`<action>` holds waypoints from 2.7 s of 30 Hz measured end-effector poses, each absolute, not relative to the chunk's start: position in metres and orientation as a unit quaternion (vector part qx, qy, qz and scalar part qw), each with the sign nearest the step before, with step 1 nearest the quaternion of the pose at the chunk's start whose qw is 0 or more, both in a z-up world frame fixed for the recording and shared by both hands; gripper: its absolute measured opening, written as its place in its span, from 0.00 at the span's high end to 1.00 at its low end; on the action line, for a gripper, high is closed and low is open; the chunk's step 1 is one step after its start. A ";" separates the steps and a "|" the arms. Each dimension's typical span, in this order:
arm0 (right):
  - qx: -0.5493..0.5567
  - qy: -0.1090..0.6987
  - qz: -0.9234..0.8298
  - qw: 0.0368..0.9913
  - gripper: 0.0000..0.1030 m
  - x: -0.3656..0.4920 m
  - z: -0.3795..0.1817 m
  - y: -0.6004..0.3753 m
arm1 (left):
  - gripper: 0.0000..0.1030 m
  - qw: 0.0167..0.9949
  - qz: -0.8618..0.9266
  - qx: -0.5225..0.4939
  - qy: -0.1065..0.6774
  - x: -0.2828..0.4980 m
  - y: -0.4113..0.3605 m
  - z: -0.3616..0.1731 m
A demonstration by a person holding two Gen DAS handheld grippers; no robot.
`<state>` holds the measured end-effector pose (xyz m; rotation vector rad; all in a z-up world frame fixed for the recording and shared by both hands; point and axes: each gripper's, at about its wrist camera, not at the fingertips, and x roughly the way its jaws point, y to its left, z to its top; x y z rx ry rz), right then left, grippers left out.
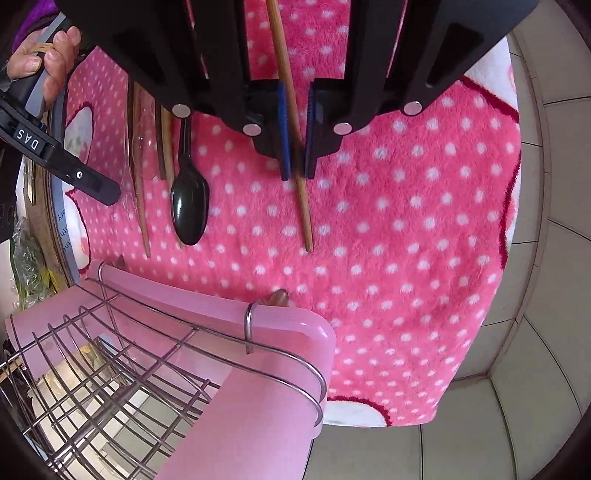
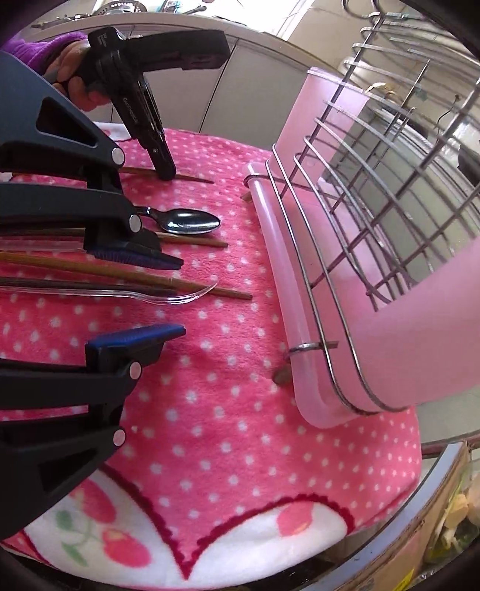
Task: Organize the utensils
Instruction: 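Grasp a wooden chopstick with the left tool while the right tool grasps the clear plastic utensil, then carry both held utensils up and release them into the pink cup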
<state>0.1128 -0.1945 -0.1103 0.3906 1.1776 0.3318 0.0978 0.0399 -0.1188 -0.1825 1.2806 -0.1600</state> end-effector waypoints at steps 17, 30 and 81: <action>0.186 0.505 0.149 0.829 0.96 0.093 -0.099 -0.207 | 0.94 0.802 -0.094 -0.099 0.582 0.095 0.048 -0.111; 0.209 0.412 0.138 0.876 0.96 0.056 -0.050 -0.250 | 0.95 0.880 -0.105 -0.125 0.445 0.045 0.071 -0.034; 0.082 0.027 0.053 0.995 0.96 0.113 0.148 -0.260 | 0.95 0.978 -0.097 -0.137 0.122 0.066 0.098 0.207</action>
